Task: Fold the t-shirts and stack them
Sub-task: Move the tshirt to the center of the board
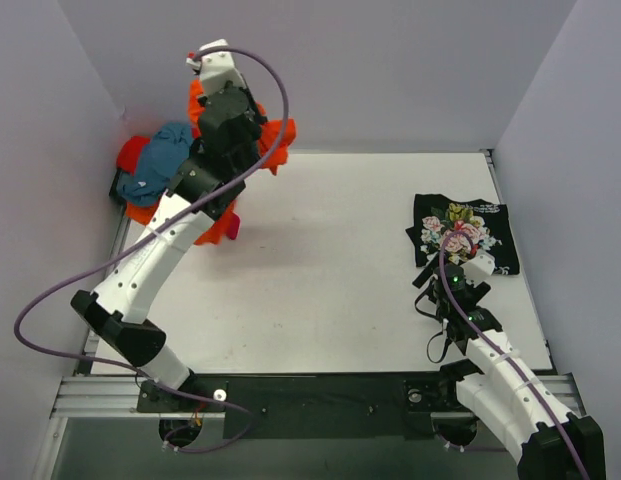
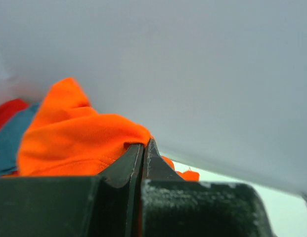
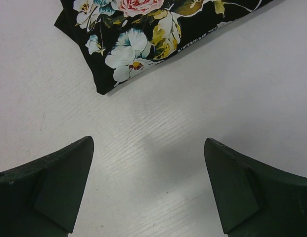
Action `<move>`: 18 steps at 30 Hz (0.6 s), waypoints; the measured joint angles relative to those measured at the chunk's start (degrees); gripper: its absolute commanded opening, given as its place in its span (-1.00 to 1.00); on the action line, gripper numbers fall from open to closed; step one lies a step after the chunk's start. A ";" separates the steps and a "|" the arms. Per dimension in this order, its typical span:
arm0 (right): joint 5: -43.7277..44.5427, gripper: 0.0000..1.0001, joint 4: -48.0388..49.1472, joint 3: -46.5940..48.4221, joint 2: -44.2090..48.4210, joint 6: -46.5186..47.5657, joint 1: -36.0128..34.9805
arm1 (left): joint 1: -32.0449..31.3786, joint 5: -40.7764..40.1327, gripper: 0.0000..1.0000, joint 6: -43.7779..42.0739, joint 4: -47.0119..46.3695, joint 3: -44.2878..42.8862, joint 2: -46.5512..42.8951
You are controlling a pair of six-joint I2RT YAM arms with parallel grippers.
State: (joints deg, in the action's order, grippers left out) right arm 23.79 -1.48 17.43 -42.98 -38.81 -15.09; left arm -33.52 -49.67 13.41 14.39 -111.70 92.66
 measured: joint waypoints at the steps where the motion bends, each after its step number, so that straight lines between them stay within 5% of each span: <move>1: 0.00 0.76 -0.02 0.00 0.00 0.00 0.00 | -2.91 1.09 -1.00 -0.26 -0.13 -0.02 -0.59; 6: -0.02 0.76 -0.02 0.00 -0.15 -0.02 0.00 | -12.39 10.91 -1.00 0.04 4.04 -8.92 1.40; 10: -0.02 0.80 -0.02 0.00 -0.22 0.00 0.00 | -12.59 15.19 -0.98 1.70 5.51 -18.08 3.96; 12: -0.04 0.83 -0.04 0.00 -0.26 0.02 0.00 | -10.67 16.35 -0.48 4.37 5.16 -15.56 2.14; 13: -0.13 0.86 -0.04 0.00 -0.28 0.04 0.00 | -9.22 17.09 0.25 6.10 4.17 -10.88 0.09; 14: -0.26 0.87 -0.04 0.00 -0.28 0.11 0.00 | -7.58 17.62 0.57 7.91 3.10 -4.46 -3.02; 15: -0.37 0.92 -0.02 0.00 -0.28 0.24 0.00 | -5.99 18.34 0.74 9.99 2.29 2.89 -5.95; 18: -1.95 0.92 0.17 0.00 -0.28 1.36 -0.11 | -0.63 20.79 0.75 18.12 0.72 25.62 -13.62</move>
State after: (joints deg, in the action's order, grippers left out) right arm 21.85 -1.30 17.43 -43.27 -37.45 -15.20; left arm -34.15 -28.88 31.53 15.11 -86.08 79.05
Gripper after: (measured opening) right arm 0.955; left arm 0.854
